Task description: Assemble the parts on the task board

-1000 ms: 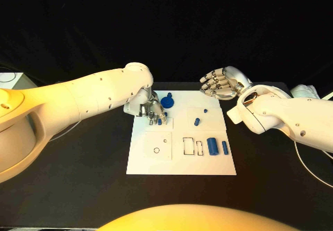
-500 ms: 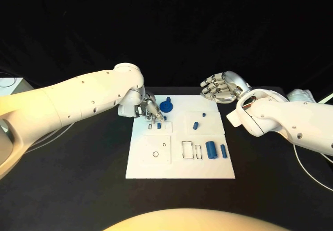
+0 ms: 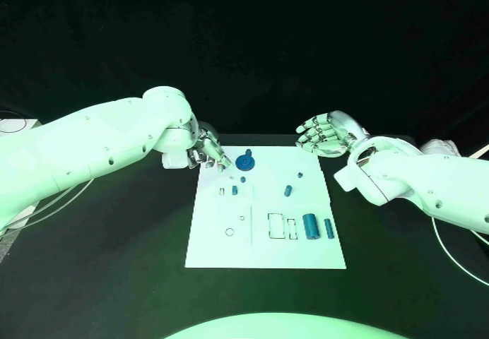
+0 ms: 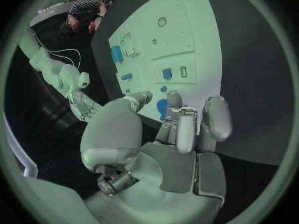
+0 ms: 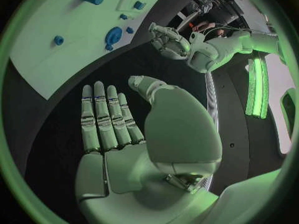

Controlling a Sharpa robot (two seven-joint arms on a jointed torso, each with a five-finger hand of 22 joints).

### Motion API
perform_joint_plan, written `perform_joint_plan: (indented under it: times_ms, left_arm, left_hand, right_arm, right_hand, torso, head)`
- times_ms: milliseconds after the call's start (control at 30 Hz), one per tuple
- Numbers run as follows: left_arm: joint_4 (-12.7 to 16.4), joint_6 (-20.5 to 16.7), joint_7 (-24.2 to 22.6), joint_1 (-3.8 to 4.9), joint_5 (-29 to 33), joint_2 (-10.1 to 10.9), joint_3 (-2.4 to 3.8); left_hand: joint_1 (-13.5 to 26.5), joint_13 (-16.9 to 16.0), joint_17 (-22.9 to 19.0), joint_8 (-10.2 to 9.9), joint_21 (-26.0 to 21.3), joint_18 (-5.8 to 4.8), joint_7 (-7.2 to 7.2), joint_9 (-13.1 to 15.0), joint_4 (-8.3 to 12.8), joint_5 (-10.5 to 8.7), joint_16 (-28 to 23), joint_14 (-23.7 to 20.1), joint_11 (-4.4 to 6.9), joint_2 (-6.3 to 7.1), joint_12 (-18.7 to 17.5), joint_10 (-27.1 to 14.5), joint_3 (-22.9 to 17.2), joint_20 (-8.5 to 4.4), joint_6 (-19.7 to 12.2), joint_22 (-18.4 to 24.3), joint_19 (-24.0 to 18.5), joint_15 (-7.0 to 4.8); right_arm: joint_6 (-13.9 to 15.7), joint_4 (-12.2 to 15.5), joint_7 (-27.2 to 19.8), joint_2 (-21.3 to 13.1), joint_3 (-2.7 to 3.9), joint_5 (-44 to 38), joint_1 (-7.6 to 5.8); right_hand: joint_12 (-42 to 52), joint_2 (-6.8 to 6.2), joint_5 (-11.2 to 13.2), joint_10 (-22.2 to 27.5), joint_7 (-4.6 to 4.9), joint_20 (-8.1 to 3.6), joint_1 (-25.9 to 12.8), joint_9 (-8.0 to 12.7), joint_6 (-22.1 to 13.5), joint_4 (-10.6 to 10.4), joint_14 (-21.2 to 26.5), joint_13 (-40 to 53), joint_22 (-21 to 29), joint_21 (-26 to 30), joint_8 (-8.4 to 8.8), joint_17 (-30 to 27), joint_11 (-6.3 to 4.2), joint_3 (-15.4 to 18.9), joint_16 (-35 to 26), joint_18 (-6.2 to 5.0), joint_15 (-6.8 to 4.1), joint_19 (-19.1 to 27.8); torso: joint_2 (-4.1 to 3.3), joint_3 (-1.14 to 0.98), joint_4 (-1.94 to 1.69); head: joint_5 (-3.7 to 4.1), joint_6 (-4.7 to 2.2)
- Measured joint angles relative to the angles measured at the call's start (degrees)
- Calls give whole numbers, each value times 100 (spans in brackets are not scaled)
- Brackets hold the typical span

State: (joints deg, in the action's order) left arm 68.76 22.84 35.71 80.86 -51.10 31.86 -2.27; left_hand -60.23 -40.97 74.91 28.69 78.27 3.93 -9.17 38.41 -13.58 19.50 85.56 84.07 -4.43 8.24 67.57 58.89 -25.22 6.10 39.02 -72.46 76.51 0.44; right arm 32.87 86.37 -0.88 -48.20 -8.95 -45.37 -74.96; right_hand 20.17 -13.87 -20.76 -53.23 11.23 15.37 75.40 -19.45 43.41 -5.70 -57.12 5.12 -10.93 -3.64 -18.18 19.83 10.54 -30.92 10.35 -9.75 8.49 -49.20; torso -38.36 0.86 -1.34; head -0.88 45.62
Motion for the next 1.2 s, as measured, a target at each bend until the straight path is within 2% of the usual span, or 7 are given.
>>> perform_joint_plan:
  times_ms: [67,133,200,333,567,900,1200]
  left_arm:
    - [-14,-146,-17,1,-8,34,8]
    - [-53,-263,-36,1,-26,44,13]
    - [-127,-391,-64,2,-56,40,17]
    - [-327,-613,-125,3,-129,-32,19]
    - [-712,-876,-241,3,-333,-291,16]
    - [-1324,-935,-360,-9,-542,-663,-116]
    - [-1795,-832,-487,-23,-624,-899,-199]
  left_hand:
    - [19,-26,0,-150,53,0,-49,-185,-153,-63,32,-14,-45,19,31,45,153,50,-75,-58,50,20]
    - [41,-35,0,-274,85,0,-68,-348,-275,-252,53,5,-70,41,55,71,279,74,-186,-108,74,43]
    - [41,-43,0,-318,85,0,-76,-444,-311,-369,53,-13,-82,41,55,84,359,78,-194,-137,78,61]
    - [5,-77,0,-322,111,1,-73,-548,-295,-384,75,-13,-77,67,99,105,424,110,-106,-177,110,61]
    - [-151,-26,0,-98,134,1,32,-612,-302,-384,75,-13,-30,0,99,156,523,88,222,-176,131,61]
    - [-280,24,0,27,134,-1,78,-612,-286,-384,75,-12,4,-23,78,121,570,64,309,-146,109,17]
    - [-370,44,0,203,134,0,110,-584,-309,-466,75,-13,66,67,77,101,768,23,340,-135,109,-24]
  right_arm:
    - [-2,-8,-4,-11,0,0,2]
    - [-3,-11,-6,-17,0,0,4]
    - [-3,-11,-10,-21,0,0,4]
    - [-3,-19,-14,-27,-1,0,4]
    - [14,-22,-43,-32,-1,1,5]
    - [90,6,-131,-72,0,35,4]
    - [126,25,-177,-80,1,62,1]
  right_hand:
    - [0,0,0,0,0,0,0,0,0,0,0,0,0,0,0,0,0,0,0,0,0,0]
    - [0,0,0,0,0,0,0,0,0,0,0,0,0,0,0,0,0,0,0,0,0,0]
    - [0,0,0,0,0,0,0,0,0,0,0,0,0,0,0,0,0,0,0,0,0,0]
    - [0,0,0,0,0,0,0,0,0,0,0,0,0,0,0,0,0,0,0,0,0,0]
    - [0,0,0,0,0,0,0,0,0,16,0,-6,13,0,0,-7,0,-17,-22,0,0,0]
    - [0,0,0,0,0,0,0,5,0,16,0,-13,19,0,0,-11,0,-17,-22,0,0,0]
    - [0,0,0,0,0,0,0,13,0,16,0,-36,49,0,0,-26,0,-17,-45,0,0,-1]
  torso:
    - [0,2,-3]
    - [0,1,-7]
    - [-3,0,-7]
    - [-12,0,-7]
    - [-19,-1,25]
    - [-73,14,45]
    - [-119,34,64]
  head:
    - [0,-29]
    - [-5,-50]
    - [-14,-69]
    - [-21,-90]
    - [-34,-120]
    - [-27,-163]
    - [-53,-187]
